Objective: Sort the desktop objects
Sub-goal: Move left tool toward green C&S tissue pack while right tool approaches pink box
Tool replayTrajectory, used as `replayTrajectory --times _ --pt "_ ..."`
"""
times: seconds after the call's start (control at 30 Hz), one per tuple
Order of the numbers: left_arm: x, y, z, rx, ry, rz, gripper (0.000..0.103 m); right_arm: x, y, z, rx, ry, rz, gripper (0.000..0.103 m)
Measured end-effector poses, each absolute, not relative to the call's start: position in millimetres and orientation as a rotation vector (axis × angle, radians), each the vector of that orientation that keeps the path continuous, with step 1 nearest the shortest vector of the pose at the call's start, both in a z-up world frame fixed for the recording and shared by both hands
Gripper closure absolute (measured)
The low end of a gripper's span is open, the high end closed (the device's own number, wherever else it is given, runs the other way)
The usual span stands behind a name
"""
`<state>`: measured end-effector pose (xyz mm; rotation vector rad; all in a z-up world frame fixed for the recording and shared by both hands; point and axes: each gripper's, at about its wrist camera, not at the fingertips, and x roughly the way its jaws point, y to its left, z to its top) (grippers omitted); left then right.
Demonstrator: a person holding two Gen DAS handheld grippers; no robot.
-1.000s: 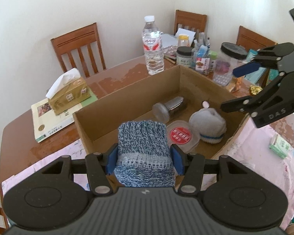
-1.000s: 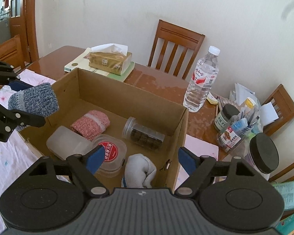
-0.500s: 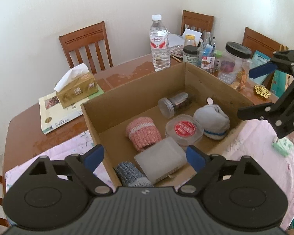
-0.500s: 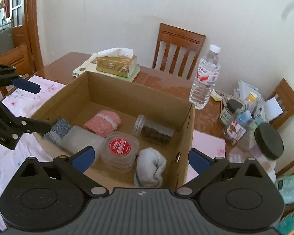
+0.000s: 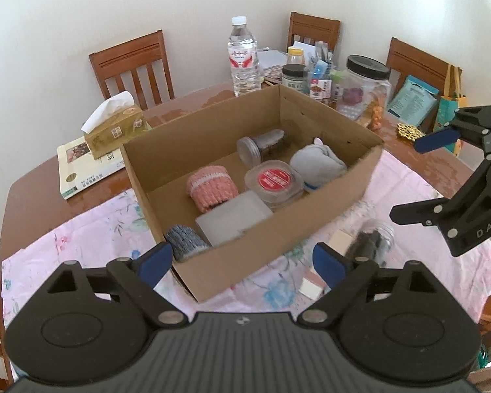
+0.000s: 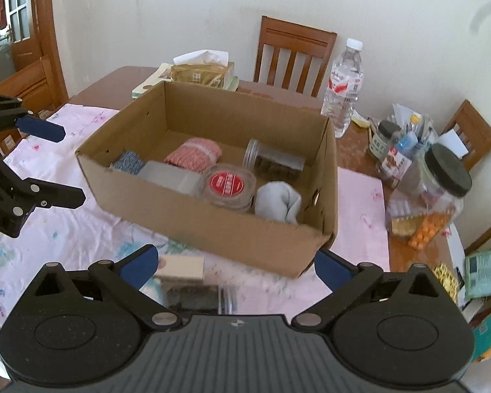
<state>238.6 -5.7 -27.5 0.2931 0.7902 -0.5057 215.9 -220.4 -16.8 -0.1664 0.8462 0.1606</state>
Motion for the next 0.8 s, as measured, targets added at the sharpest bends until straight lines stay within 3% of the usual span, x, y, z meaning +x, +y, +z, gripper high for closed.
replayTrajectory --times 0.8 --pt "178 -4 -56 0.293 0.836 -0.544 0.01 138 -207 -57 -0.097 0.938 0.196 0.0"
